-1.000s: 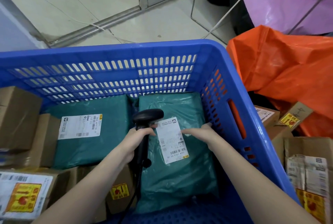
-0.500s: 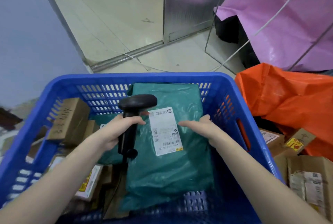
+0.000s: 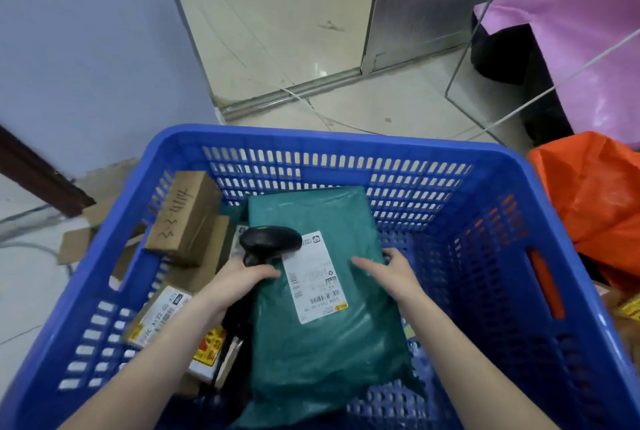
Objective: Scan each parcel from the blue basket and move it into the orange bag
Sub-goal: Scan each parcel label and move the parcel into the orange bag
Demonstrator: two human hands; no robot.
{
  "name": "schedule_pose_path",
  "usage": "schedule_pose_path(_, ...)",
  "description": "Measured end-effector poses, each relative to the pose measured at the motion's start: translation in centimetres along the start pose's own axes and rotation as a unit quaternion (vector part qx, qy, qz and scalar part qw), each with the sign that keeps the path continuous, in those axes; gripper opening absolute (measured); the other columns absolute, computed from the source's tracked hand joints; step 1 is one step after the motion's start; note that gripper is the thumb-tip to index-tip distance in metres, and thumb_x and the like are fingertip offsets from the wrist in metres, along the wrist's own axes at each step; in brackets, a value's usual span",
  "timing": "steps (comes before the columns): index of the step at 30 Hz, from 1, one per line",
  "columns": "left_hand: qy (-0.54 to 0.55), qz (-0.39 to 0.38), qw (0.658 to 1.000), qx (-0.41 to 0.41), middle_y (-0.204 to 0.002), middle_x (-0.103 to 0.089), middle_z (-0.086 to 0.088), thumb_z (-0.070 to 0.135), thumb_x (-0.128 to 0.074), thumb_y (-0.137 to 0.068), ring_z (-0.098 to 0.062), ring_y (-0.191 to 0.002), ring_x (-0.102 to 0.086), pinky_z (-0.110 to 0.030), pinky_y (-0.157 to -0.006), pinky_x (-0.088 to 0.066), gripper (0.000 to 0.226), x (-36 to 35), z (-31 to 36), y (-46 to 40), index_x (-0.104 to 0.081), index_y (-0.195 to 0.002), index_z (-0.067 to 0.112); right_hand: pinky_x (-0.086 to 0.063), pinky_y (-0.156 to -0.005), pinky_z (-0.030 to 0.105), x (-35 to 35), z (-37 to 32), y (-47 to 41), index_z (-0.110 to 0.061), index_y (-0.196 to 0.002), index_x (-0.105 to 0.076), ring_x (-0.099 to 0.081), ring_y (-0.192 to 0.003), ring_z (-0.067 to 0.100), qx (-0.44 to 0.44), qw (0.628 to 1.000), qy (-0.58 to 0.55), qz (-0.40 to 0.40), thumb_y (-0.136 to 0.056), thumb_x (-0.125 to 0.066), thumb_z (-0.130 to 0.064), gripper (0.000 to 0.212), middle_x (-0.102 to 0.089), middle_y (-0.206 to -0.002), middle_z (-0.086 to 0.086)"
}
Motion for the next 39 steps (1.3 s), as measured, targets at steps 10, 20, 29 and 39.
schedule_pose_path(10, -0.028, 0.002, 0.999, 0.018, -0.099, -0.072, -0.009, 0.010, -0.072, -0.080, -0.021, -0.087, -0.069, -0.029, -0.071, -0.053, 0.038, 0.3, 0.7, -2.3, -0.060, -0.116, 0.011, -0.056, -0.086, 0.038, -2.4, 3.9, -2.0, -0.027, -0.140, -0.042, -0.069, -0.102, 0.023, -0.106, 0.964, -0.133, -0.203, -0.056, -0.085, -0.049, 0.097, -0.067, -0.121, 0.004)
schedule_pose_path(20, -0.036, 0.029, 0.999, 0.003, -0.099, -0.069, -0.010, 0.004, -0.065, -0.083, -0.023, -0.091, -0.065, -0.032, -0.077, -0.052, 0.029, 0.7, 1.7, -1.2, -0.059, -0.110, 0.010, -0.057, -0.078, 0.034, -2.0, 3.5, -0.3, -0.020, -0.137, -0.046, -0.070, -0.100, 0.022, -0.107, 0.949, -0.149, -0.255, -0.060, -0.082, -0.035, 0.086, -0.071, -0.115, 0.004)
schedule_pose_path(29, -0.050, 0.025, 0.989, -0.136, -0.078, -0.064, -0.006, 0.004, -0.066, -0.082, -0.019, -0.069, -0.059, -0.029, -0.064, -0.047, 0.012, -0.9, 11.2, 6.1, -0.062, -0.090, 0.012, -0.056, -0.058, 0.028, 4.7, -2.4, 5.8, -0.011, -0.127, -0.057, -0.073, -0.073, 0.020, -0.012, 0.954, -0.218, -0.207, -0.057, -0.076, -0.030, 0.075, -0.075, -0.095, 0.010)
schedule_pose_path(39, -0.006, -0.014, 0.960, -0.280, -0.077, -0.060, -0.004, -0.001, -0.066, -0.083, -0.001, -0.053, -0.061, -0.015, -0.055, -0.049, 0.019, -2.8, 18.4, 19.3, -0.057, -0.081, 0.016, -0.056, -0.065, 0.035, 14.5, -10.5, 18.0, -0.023, -0.127, -0.053, -0.072, -0.086, 0.025, 0.208, 0.934, -0.277, -0.087, -0.048, -0.078, -0.022, 0.083, -0.071, -0.111, 0.008)
Point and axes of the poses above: each hand's wrist, its own y-axis away from the middle knuckle, its own x-axis out of the back of the hand, z = x × y, the point moved 7 cm from there along -y, towards the middle knuckle
